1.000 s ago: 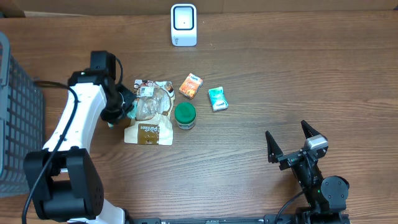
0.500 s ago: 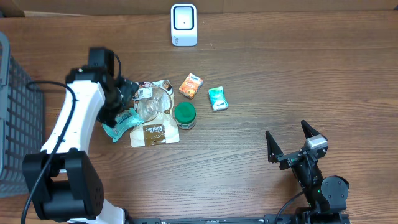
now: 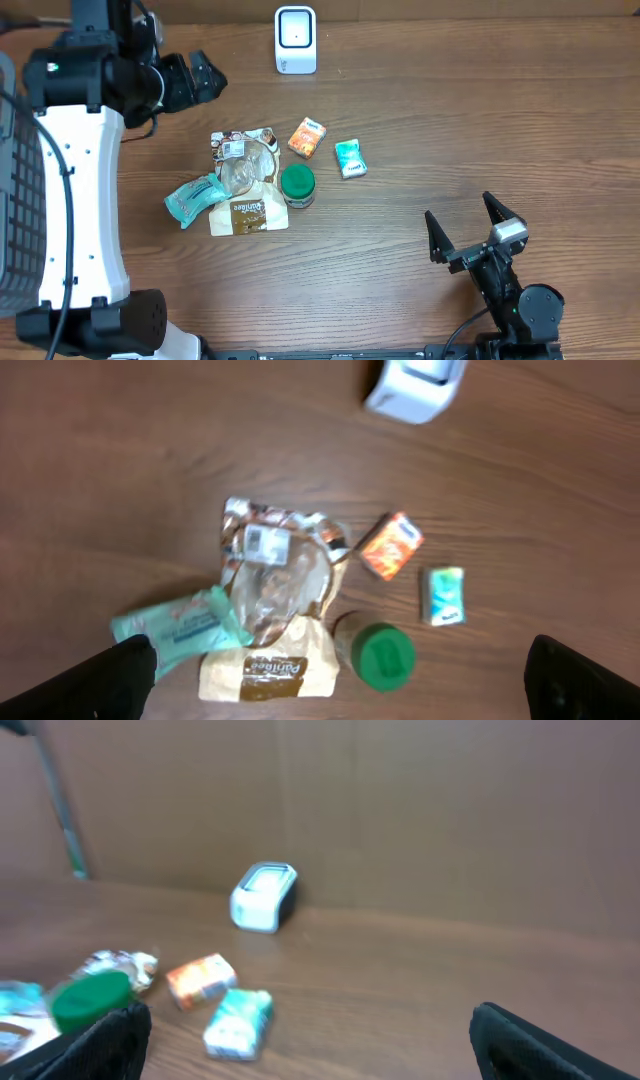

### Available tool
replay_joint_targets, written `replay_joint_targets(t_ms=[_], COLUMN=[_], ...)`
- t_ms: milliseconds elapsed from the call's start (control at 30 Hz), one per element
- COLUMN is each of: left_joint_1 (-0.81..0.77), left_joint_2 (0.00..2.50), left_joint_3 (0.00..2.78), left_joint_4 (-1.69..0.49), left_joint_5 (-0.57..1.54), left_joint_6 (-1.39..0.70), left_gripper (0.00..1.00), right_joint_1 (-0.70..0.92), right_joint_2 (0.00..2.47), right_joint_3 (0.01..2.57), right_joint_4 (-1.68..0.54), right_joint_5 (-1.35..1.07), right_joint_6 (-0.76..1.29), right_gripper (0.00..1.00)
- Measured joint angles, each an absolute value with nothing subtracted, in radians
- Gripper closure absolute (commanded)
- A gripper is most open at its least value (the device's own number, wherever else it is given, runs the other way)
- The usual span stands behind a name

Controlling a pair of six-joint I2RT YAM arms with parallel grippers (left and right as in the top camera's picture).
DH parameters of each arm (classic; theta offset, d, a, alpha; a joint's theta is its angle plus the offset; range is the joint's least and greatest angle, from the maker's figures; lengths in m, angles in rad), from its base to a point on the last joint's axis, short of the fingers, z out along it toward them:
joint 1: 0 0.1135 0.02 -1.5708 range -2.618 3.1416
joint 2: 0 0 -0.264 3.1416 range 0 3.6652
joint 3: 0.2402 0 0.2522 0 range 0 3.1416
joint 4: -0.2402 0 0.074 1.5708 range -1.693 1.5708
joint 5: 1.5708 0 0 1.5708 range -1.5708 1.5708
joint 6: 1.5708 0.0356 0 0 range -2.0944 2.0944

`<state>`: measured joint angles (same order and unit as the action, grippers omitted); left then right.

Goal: Scan the item barcode
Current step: 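Place the toilet tissue pack left of the mushroom bag, raise left gripper, then swing the right gripper over the mint-green Kleenex pack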

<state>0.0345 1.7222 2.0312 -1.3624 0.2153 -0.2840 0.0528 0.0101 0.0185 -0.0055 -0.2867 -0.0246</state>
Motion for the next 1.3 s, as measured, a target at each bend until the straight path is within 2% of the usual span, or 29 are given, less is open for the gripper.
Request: replay_joint_targets(t_ms=[167, 333, 633, 733, 867, 933, 1067, 1100, 1167, 1233, 1300], left_joint_1=[0.035, 0.035, 0.035, 0.035, 0.035, 0.035, 0.035, 0.035, 0.037, 0.049, 0.078], left_joint_2=[1.717, 1.717, 1.717, 1.717, 1.717, 1.717, 1.717, 1.717, 1.717, 1.717, 1.717], left_joint_3=[2.111, 2.112, 2.113, 2.113, 2.114, 2.114, 2.114, 2.114, 2.114, 2.114, 2.114], left_joint_4=[-1.371, -1.377, -1.377, -1.376, -1.377, -1.376, -1.367, -1.362, -1.362, -1.367, -1.374], left_joint_5=[0.231, 0.162, 0.123, 0.121, 0.119, 0.118, 0.117, 0.115, 0.096, 0.09, 0.094], left_joint_6=[-0.202, -0.18, -0.176, -0.176, -0.175, -0.176, -0.175, -0.175, -0.175, -0.175, -0.175], left_gripper=[0.0, 0.0, 0.0, 0.0, 0.0, 0.0, 0.0, 0.0, 0.0, 0.0, 0.0], right_joint_1=[0.053, 0.053, 0.053, 0.053, 0.053, 0.053, 0.053, 0.053, 0.059, 0.081, 0.113], right_joint_2=[0.015, 0.133, 0.676, 0.921, 1.147, 1.274, 1.39, 1.422, 1.477, 1.53, 1.562], right_joint_3=[0.049, 0.258, 0.715, 0.945, 1.171, 1.271, 1.29, 1.29, 1.29, 1.29, 1.29], right_joint_4=[-0.03, -0.184, -0.463, -0.7, -0.879, -0.898, -0.823, -0.805, -0.765, -0.751, -0.749], right_joint_5=[-0.368, -0.39, -0.5, -0.522, -0.528, -0.533, -0.604, -0.631, -0.668, -0.678, -0.664], right_joint_6=[0.047, 0.072, 0.08, 0.076, 0.064, 0.06, 0.059, 0.061, 0.06, 0.062, 0.072], right_gripper=[0.0, 0.0, 0.0, 0.0, 0.0, 0.0, 0.0, 0.03, 0.16, 0.24, 0.26])
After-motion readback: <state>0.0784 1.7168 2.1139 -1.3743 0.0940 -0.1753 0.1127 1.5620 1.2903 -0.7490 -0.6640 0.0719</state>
